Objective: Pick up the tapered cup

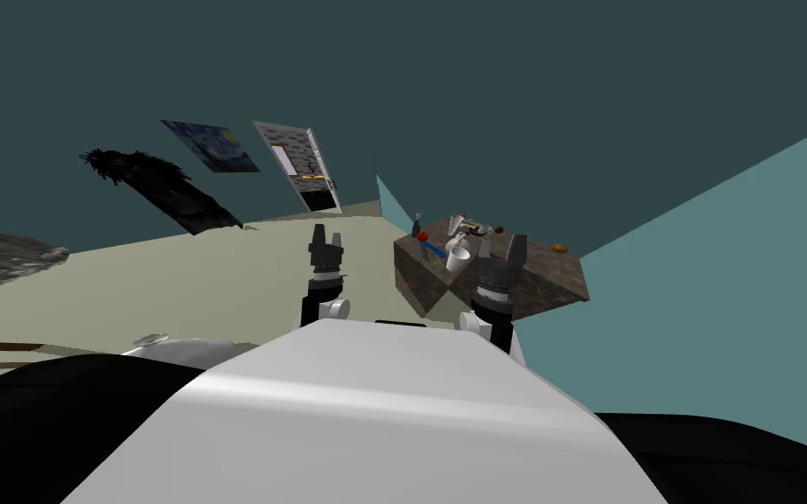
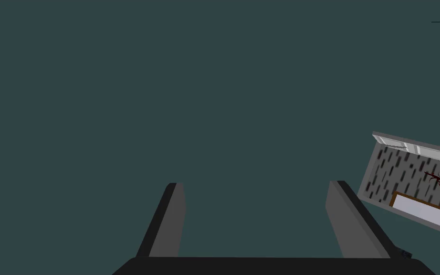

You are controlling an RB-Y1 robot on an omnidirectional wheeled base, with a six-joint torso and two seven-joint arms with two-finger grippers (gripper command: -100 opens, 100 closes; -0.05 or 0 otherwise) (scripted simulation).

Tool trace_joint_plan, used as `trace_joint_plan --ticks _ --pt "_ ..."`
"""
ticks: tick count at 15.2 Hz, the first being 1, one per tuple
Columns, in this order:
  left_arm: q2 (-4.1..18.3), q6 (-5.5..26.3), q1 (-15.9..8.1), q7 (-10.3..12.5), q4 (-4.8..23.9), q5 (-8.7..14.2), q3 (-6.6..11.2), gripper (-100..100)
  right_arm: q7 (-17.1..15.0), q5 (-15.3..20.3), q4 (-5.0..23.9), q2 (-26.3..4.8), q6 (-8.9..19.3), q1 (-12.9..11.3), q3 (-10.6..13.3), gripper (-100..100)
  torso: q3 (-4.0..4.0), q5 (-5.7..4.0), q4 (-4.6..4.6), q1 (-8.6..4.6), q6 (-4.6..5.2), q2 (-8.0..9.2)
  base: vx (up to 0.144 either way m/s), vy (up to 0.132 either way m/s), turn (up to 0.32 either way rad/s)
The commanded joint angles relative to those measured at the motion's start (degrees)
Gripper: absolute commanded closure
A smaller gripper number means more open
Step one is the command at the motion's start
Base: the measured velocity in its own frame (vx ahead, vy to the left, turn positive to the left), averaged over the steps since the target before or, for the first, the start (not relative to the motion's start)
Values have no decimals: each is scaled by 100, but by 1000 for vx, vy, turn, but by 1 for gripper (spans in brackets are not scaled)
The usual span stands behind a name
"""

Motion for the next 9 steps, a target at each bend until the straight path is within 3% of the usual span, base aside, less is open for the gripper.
trace_joint_plan --ticks 1,9 --pt "0 0 0 0 0 0 0 0 8 29 43 -186 -7 -5 -13 -100 0 0 0 0 0 0 4 -3 17" --pt "0 0 0 0 0 0 0 0 75 275 405 -1119 -63 -44 -108 -100 -5 -3 -2 -12 0 -8 16 -19 40"
